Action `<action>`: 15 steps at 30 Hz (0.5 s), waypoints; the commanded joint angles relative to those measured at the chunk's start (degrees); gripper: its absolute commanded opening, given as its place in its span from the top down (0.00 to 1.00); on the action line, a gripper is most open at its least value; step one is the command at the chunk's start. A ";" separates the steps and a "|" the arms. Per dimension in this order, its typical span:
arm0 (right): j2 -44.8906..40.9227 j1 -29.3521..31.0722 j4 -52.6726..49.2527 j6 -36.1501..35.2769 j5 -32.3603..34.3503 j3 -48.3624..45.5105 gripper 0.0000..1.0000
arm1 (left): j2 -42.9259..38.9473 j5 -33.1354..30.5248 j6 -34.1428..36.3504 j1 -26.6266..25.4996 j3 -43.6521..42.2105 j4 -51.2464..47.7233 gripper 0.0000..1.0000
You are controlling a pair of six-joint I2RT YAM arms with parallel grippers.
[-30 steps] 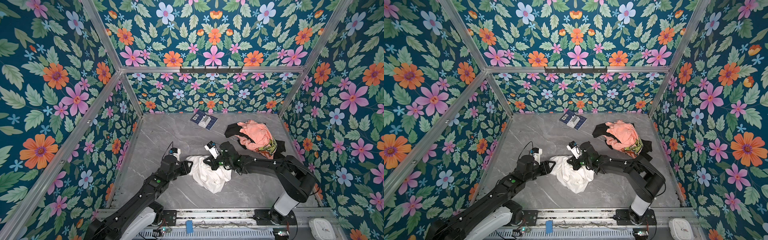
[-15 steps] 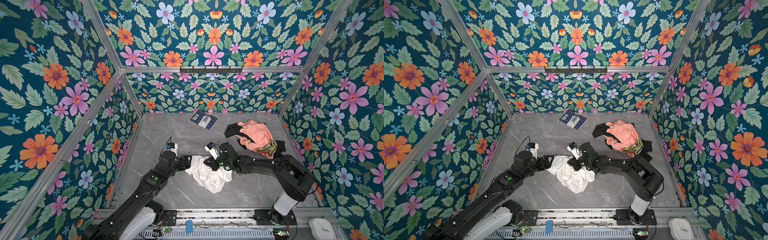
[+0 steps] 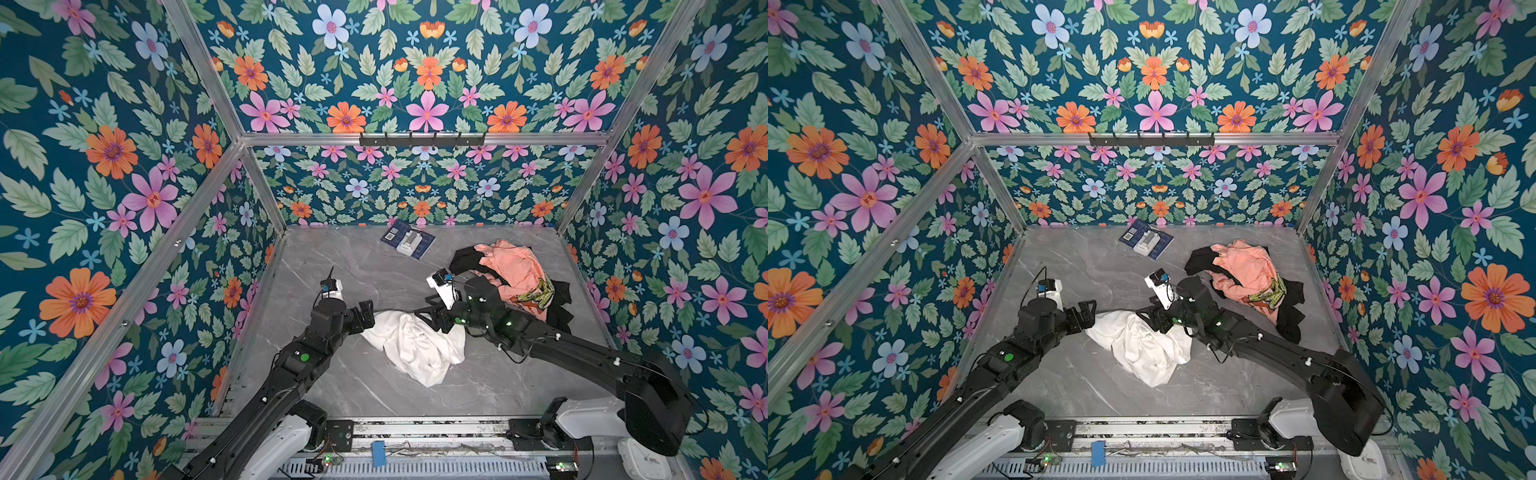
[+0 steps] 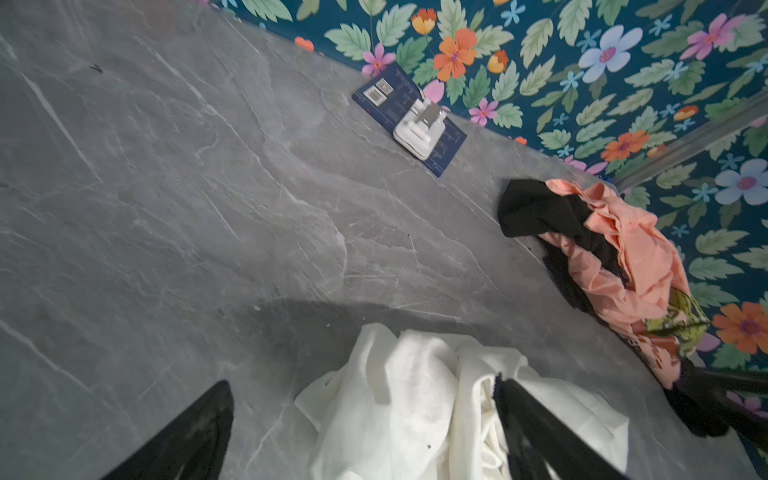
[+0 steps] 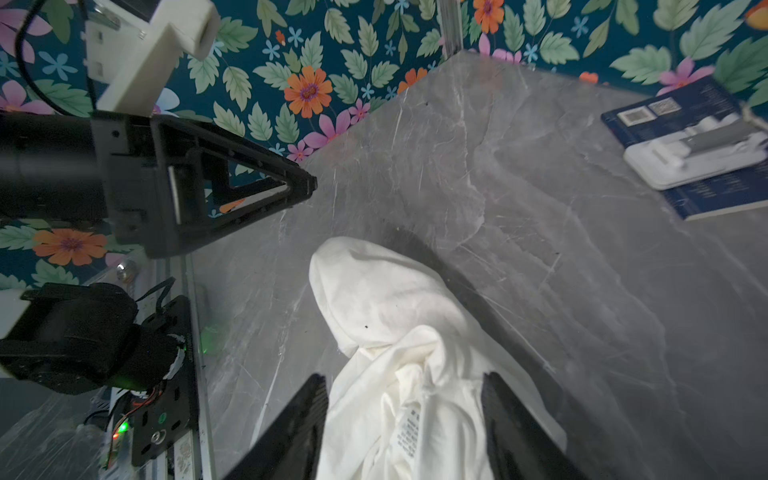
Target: Pick out a specific cloth from the pile
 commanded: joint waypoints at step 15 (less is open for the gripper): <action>-18.34 -26.49 14.48 -6.07 31.23 -24.28 0.13 | 13.36 -27.78 40.72 2.77 -7.49 36.70 0.09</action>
